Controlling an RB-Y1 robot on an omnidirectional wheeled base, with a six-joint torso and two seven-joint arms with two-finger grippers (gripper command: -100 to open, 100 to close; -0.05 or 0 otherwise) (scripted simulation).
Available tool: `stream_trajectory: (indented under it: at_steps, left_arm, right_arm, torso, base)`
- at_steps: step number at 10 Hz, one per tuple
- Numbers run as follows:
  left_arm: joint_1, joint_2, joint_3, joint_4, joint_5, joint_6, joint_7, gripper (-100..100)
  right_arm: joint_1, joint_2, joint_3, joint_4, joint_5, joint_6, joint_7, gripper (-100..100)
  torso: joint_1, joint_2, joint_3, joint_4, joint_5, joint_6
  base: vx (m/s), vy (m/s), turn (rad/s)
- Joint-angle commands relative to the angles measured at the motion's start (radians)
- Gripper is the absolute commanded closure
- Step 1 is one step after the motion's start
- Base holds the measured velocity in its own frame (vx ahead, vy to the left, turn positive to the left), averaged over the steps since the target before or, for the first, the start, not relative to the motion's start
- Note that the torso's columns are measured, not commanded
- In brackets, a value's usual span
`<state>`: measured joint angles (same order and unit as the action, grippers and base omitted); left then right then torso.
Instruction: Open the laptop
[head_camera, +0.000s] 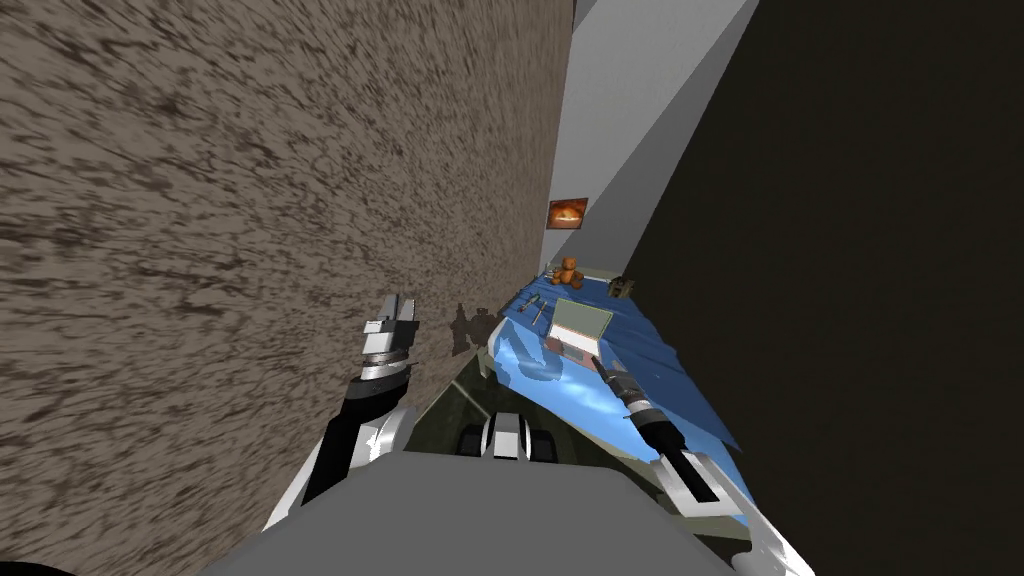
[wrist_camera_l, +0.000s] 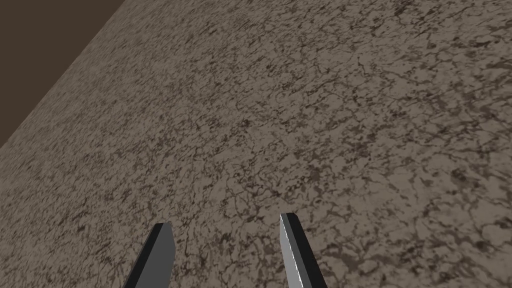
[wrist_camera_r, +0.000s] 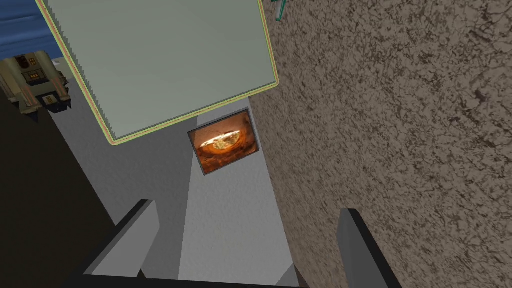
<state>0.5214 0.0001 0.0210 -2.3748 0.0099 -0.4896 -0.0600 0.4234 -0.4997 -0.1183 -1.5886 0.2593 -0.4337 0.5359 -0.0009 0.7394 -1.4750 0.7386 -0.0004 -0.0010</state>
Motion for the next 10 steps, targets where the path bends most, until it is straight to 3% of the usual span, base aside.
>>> stream_trajectory:
  at_steps: [1, 2, 5, 6, 7, 10]
  left_arm:
    - [0.000, 0.000, 0.000, 0.000, 0.000, 0.000, 0.000, 0]
    - [0.000, 0.000, 0.000, 0.000, 0.000, 0.000, 0.000, 0]
    - [0.000, 0.000, 0.000, 0.000, 0.000, 0.000, 0.000, 0]
    - [0.000, 0.000, 0.000, 0.000, 0.000, 0.000, 0.000, 0]
    - [0.000, 0.000, 0.000, 0.000, 0.000, 0.000, 0.000, 0]
    - [0.000, 0.000, 0.000, 0.000, 0.000, 0.000, 0.000, 0]
  right_arm:
    - [-0.007, -0.057, -0.008, 0.083, 0.020, -0.004, 0.046, -100]
    - [-0.007, -0.057, -0.008, 0.105, 0.020, -0.004, 0.046, -100]
    - [-0.014, -0.134, -0.014, 0.203, 0.048, 0.002, 0.105, -100]
    - [-0.014, -0.134, -0.014, 0.225, 0.048, 0.002, 0.105, -100]
    - [-0.016, -0.172, -0.016, 0.260, 0.062, 0.006, 0.132, -100]
    - [-0.018, -0.211, -0.017, 0.339, 0.076, 0.011, 0.158, -100]
  torso:
    - [0.001, -0.001, -0.001, 0.000, 0.000, 0.001]
    - [0.002, -0.002, -0.001, -0.001, 0.001, 0.001]
    - [0.000, -0.002, -0.001, -0.001, 0.000, 0.002]
    - [0.002, -0.001, -0.001, 0.000, 0.001, 0.001]
    - [0.001, 0.000, 0.000, 0.000, 0.000, 0.001]
    - [0.001, -0.002, -0.001, -0.001, 0.000, 0.001]
  base:
    - [0.025, 0.055, 0.246]
    - [0.034, 0.049, 0.121]
    - [0.045, 0.056, 0.199]
    - [0.031, 0.049, 0.126]
    - [0.040, 0.044, 0.262]
    - [0.038, 0.037, 0.157]
